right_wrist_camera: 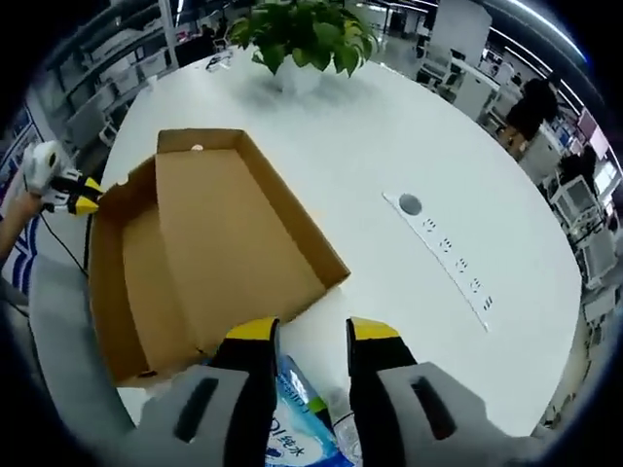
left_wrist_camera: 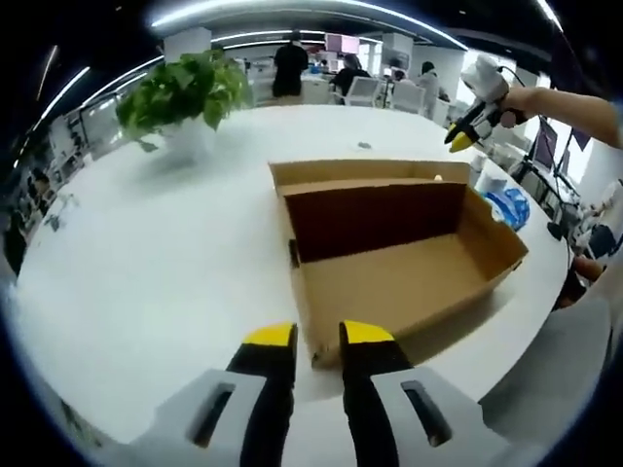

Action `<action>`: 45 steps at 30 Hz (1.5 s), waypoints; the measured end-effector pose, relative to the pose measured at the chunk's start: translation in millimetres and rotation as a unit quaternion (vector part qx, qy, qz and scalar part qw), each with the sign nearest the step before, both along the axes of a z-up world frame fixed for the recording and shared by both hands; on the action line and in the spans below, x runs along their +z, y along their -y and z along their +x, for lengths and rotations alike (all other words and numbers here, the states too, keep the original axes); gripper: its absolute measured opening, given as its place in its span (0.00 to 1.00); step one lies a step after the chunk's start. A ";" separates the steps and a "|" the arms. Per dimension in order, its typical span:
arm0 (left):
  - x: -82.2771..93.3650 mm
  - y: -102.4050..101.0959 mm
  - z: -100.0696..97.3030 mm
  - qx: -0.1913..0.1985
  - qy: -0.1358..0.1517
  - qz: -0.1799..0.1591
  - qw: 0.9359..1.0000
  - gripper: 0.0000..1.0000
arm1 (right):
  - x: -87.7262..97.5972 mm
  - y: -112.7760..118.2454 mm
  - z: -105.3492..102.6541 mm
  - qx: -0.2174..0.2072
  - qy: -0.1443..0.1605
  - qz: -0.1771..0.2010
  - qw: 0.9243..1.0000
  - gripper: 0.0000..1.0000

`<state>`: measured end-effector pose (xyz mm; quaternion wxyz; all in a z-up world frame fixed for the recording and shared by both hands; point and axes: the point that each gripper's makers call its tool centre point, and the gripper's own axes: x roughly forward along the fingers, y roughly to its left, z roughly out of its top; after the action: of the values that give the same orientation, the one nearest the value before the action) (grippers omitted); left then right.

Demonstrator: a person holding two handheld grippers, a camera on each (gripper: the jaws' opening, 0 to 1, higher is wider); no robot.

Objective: Operate the shoe box by opening the lid, removing the specified soft item, and placing it in the target area until the item is outside and the box remains undamaged.

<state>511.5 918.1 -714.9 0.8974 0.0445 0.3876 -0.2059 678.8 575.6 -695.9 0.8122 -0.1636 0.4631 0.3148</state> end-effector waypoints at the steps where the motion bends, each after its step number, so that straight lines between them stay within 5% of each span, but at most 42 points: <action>1: 0.3 0.2 -0.3 0.003 -0.001 -0.002 1.000 0.13 | -1.6 -1.4 1.8 -0.006 -0.001 0.005 1.000 0.23; 6: -2.9 -0.6 0.3 0.013 -0.003 -0.005 1.000 0.03 | -14.3 -5.4 10.9 -0.040 -0.004 0.016 0.999 0.21; 27: -7.5 -0.1 0.5 0.026 -0.003 -0.015 1.000 0.02 | -65.9 -13.0 15.4 -0.173 -0.081 0.048 0.980 0.09; 45: -6.1 3.5 -4.1 0.028 -0.008 -0.018 0.999 0.01 | -39.3 -9.3 9.6 -0.162 -0.040 0.057 0.984 0.04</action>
<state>507.4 914.6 -721.0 0.9002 0.0160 0.3923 -0.1884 688.3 584.9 -735.2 0.8413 -0.0269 0.4969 0.2110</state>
